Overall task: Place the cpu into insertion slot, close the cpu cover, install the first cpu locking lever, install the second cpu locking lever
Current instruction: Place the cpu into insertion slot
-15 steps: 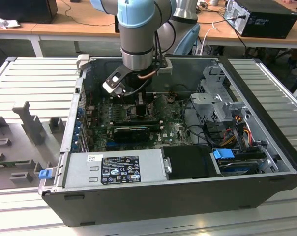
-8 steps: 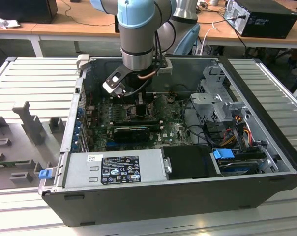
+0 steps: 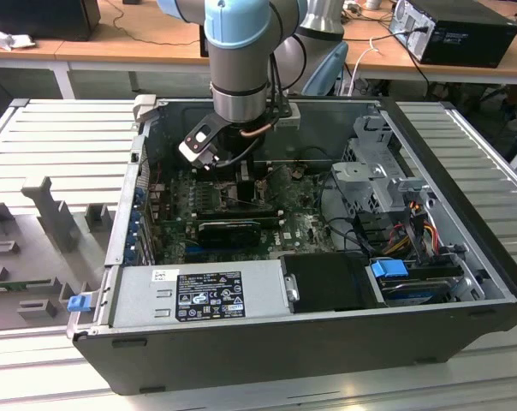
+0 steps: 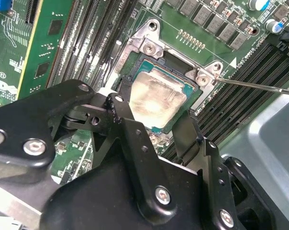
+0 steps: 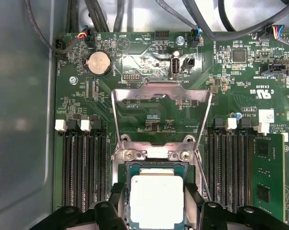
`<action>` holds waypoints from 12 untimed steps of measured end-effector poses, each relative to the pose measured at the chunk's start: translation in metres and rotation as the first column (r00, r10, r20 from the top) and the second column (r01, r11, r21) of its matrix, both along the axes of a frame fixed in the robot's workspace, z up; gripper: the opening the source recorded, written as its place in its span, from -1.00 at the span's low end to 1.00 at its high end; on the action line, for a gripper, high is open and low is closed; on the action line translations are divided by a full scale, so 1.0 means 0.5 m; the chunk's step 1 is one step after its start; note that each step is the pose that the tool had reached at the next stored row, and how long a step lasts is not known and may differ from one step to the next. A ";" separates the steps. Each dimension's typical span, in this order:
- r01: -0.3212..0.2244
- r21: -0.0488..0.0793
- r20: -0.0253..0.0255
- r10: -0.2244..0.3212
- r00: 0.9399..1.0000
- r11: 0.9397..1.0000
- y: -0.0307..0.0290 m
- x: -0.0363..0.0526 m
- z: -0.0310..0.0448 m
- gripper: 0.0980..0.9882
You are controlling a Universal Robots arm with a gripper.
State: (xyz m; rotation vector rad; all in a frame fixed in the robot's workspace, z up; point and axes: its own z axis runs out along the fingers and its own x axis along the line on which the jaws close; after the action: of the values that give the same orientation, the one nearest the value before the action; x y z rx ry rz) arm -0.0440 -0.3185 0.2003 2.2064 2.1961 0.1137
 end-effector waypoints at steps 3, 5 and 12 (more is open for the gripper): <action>0.000 0.000 0.000 0.000 1.000 1.000 -0.003 0.000 0.000 0.15; 0.000 0.000 0.000 0.000 1.000 1.000 -0.006 0.000 0.000 0.15; 0.000 0.000 0.000 0.000 1.000 1.000 -0.007 0.002 0.001 0.15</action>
State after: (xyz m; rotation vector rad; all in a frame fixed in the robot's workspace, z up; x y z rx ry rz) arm -0.0428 -0.3218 0.2008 2.2064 2.1959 0.1129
